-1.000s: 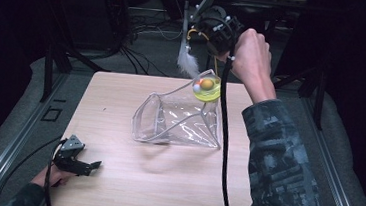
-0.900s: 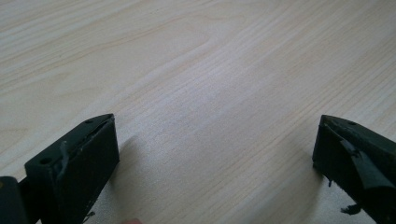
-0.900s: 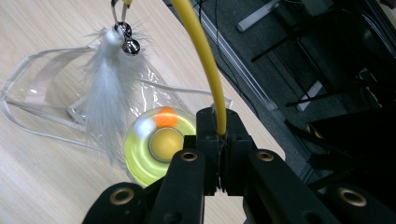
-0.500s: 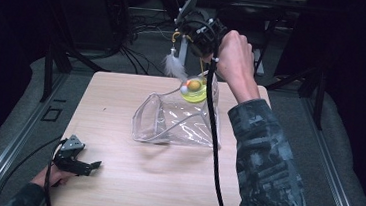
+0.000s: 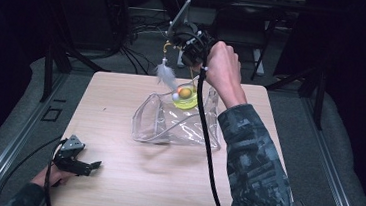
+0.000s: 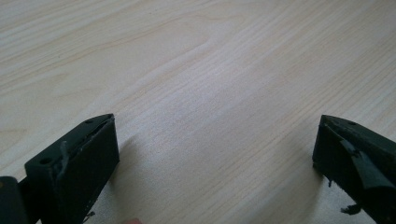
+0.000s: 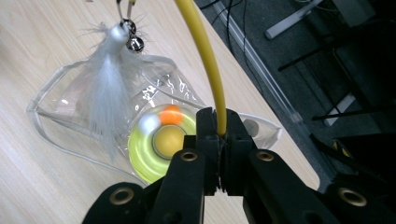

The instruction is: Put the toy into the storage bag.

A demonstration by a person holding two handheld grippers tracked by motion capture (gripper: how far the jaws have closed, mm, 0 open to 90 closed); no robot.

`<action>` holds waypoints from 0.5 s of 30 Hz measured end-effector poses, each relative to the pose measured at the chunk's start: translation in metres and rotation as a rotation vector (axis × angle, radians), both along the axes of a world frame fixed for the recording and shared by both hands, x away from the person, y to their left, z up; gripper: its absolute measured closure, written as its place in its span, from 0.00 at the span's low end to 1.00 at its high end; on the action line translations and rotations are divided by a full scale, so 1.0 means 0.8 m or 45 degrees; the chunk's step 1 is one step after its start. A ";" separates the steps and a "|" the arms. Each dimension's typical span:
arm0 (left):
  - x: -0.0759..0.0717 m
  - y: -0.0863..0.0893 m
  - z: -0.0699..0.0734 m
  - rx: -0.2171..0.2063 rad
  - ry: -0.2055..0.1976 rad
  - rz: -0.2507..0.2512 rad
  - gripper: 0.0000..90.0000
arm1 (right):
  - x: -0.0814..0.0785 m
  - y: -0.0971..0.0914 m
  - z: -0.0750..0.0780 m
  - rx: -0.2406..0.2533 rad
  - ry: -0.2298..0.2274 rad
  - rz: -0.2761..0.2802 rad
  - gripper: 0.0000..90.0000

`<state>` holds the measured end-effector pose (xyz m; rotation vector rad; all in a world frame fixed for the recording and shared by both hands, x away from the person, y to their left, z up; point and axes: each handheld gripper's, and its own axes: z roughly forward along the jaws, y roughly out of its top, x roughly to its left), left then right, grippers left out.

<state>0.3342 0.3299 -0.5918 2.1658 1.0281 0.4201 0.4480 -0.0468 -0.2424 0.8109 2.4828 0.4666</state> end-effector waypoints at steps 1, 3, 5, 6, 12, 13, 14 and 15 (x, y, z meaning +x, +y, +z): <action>0.000 0.000 0.000 0.000 0.000 0.000 0.00 | 0.001 0.000 -0.002 -0.004 0.006 0.000 0.98; 0.000 0.000 0.000 0.000 0.000 -0.001 0.00 | 0.003 0.001 -0.010 0.003 0.017 0.002 0.98; 0.000 0.000 0.000 0.000 0.000 -0.001 0.00 | 0.004 0.002 -0.017 -0.004 0.030 0.006 0.98; 0.000 0.000 0.000 0.000 0.000 -0.002 0.00 | 0.005 0.003 -0.021 -0.002 0.035 0.007 0.98; 0.000 0.000 0.000 -0.001 -0.001 -0.001 0.00 | 0.009 0.002 -0.045 -0.008 0.079 0.006 0.98; 0.000 0.000 0.000 0.001 -0.001 -0.003 0.00 | 0.010 0.001 -0.048 -0.007 0.083 0.005 0.98; 0.000 0.000 0.000 0.000 0.000 -0.002 0.00 | 0.010 0.001 -0.052 -0.007 0.089 0.003 0.98; 0.000 0.000 0.000 -0.004 0.001 0.003 0.00 | 0.010 0.000 -0.055 0.001 0.093 0.002 0.98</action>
